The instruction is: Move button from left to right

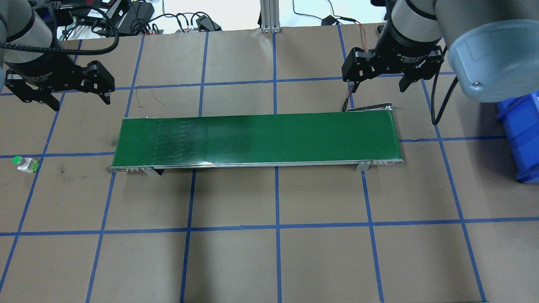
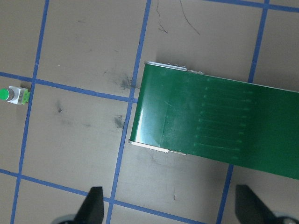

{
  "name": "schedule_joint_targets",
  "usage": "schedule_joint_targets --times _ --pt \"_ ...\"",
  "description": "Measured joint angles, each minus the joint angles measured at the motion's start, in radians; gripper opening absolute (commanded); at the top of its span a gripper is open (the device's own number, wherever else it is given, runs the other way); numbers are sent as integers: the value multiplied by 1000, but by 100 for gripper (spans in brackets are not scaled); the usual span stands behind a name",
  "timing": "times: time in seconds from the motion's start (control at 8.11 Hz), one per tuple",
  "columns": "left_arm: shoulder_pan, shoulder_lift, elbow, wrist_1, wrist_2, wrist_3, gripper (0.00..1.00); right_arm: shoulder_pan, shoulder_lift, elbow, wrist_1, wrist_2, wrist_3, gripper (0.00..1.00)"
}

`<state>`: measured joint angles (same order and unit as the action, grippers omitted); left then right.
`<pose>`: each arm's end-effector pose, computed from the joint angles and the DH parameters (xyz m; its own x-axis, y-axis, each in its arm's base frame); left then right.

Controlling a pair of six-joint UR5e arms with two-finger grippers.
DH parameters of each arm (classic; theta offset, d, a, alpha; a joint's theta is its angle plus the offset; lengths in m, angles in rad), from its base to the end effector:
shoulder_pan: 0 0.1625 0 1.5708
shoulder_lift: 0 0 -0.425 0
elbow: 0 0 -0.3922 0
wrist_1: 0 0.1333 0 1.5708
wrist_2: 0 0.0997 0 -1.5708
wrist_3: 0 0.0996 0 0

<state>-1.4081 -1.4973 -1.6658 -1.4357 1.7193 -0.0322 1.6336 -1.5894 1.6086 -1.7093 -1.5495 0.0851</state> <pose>-0.0407 -0.4841 0.4913 -0.9675 -0.2082 -0.1433 -0.1922 0.9742 -0.1180 0.1662 -0.4856 0.4929 -0.9993 0.0192 -0.0312 0.0227 0.9929 -0.1168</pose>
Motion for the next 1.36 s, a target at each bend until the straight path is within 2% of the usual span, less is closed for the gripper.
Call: schedule_joint_targets --times 0.25,0.49,0.74,1.11,1.36 --pt "4 1 2 -5 2 1 100 0 0 -15 5 -4 1 100" --pt "56 4 2 -8 10 37 100 -1 8 -34 9 -5 2 100" --pt "195 0 1 8 7 209 100 -1 13 -38 10 -4 2 100" --pt "455 -38 -6 91 -5 467 100 -1 15 -38 15 -3 2 100" --pt "558 -131 -9 207 -51 573 100 -1 21 -38 17 3 1 100"
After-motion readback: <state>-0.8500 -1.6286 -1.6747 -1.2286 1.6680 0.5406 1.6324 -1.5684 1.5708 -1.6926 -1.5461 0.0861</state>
